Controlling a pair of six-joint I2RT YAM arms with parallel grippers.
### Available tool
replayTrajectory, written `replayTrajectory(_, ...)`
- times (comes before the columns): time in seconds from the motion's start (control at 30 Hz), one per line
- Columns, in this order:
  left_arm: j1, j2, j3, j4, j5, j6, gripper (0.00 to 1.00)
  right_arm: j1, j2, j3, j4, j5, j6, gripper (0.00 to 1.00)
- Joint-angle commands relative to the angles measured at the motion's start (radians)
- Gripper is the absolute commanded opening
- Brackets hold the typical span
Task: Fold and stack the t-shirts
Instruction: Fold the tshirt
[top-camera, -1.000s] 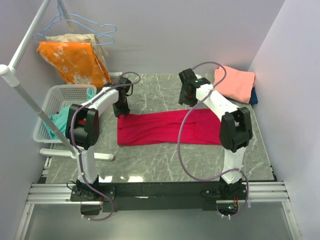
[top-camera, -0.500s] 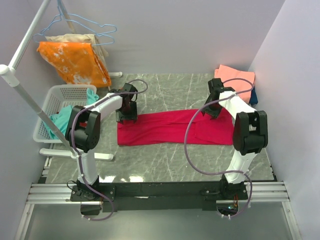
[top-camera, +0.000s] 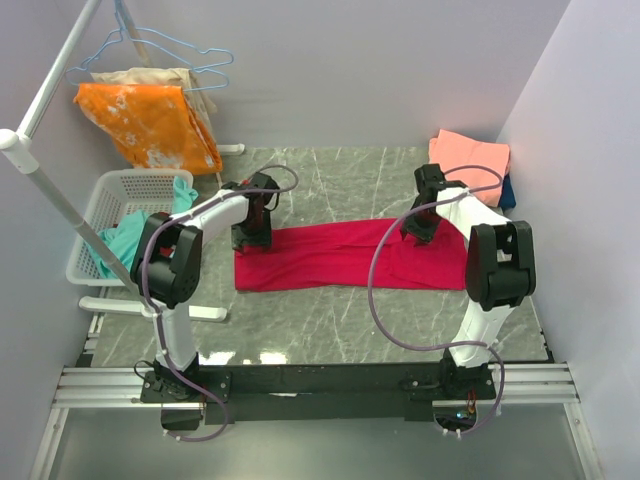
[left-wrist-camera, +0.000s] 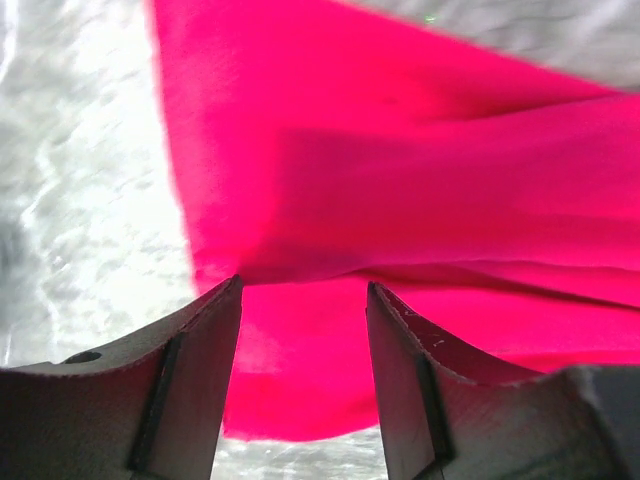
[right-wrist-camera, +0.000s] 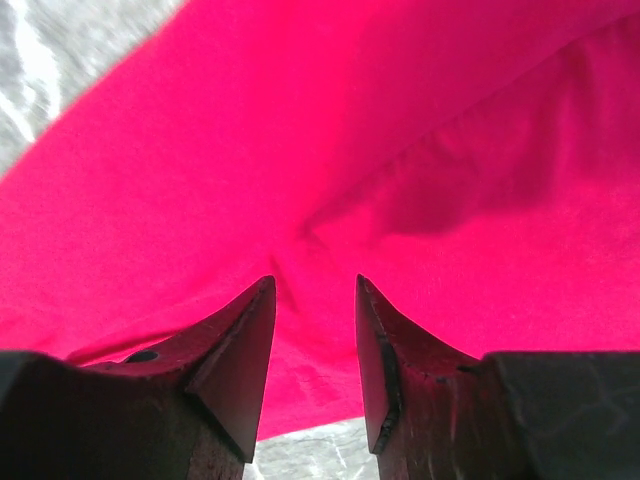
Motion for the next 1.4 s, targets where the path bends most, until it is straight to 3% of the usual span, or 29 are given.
replayTrajectory(0.0, 0.0, -0.062, -0.036, -0.024, -0.092, -0.062, 0.58, 0.002, -0.052, -0.027, 0.035, -0.026, 0.008, 0.45)
replayTrajectory(0.37, 0.001, -0.028, -0.08, 0.037, -0.04, -0.093, 0.54, 0.007, -0.051, -0.039, 0.039, -0.038, -0.007, 0.43)
replayTrajectory(0.63, 0.023, -0.022, -0.119, 0.097, -0.023, -0.122, 0.44, 0.007, -0.04, -0.039, 0.044, -0.038, -0.018, 0.42)
replayTrajectory(1.0, 0.026, -0.014, -0.096, 0.008, -0.122, -0.183, 0.2, 0.01, -0.041, -0.056, 0.053, -0.061, -0.018, 0.41)
replayTrajectory(1.37, 0.023, -0.143, -0.125, -0.046, -0.192, -0.257, 0.17, 0.013, -0.025, -0.056, 0.047, -0.07, -0.013, 0.36)
